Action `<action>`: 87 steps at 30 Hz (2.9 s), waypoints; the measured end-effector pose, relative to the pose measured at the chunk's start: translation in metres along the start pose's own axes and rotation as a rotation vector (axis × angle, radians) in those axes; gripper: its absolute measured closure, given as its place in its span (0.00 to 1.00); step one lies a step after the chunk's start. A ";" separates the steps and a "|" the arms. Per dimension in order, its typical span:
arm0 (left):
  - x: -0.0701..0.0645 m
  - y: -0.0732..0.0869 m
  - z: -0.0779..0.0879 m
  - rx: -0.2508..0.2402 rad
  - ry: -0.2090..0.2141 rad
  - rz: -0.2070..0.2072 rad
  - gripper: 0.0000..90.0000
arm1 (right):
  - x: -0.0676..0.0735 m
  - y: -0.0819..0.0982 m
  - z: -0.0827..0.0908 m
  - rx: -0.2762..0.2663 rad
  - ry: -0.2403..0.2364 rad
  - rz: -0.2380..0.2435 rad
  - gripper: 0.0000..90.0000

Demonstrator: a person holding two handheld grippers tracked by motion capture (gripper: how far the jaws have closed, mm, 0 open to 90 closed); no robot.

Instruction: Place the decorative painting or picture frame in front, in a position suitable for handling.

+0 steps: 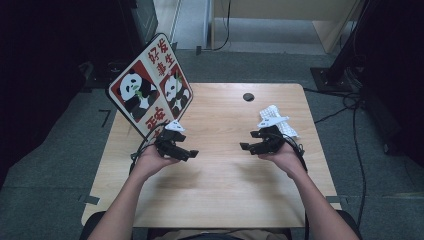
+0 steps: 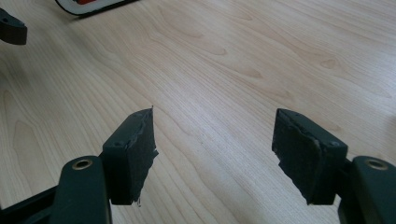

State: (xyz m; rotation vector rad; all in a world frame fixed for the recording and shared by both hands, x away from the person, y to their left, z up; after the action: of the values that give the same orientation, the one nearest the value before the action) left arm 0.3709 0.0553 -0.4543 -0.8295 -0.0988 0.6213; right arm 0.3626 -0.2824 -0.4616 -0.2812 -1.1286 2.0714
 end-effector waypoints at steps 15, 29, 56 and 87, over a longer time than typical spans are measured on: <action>-0.001 0.011 0.019 -0.009 -0.015 0.012 0.21 | -0.002 -0.007 -0.008 0.027 -0.019 0.022 0.34; 0.005 0.016 0.042 -0.030 -0.017 0.026 0.26 | -0.003 -0.006 -0.010 0.050 -0.020 0.035 0.34; 0.022 0.029 0.076 -0.039 -0.035 0.084 0.32 | -0.001 -0.005 -0.010 0.067 -0.043 0.029 0.35; 0.053 0.053 0.127 -0.097 -0.102 0.180 0.38 | -0.003 -0.002 -0.007 0.070 -0.022 0.026 0.38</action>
State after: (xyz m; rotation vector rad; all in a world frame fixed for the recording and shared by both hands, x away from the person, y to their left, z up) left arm 0.3485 0.1952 -0.4134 -0.9066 -0.1488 0.8331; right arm 0.3691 -0.2791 -0.4648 -0.2413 -1.0681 2.1368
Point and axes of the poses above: each handheld gripper's, and its own axes: z roughly backward along the jaws, y roughly out of its underside, x roughly to its left, the point moved 1 cm from there along -z, roughly forward along the jaws, and after that the axes turned 5 degrees about -x, right-handed, at the moved point
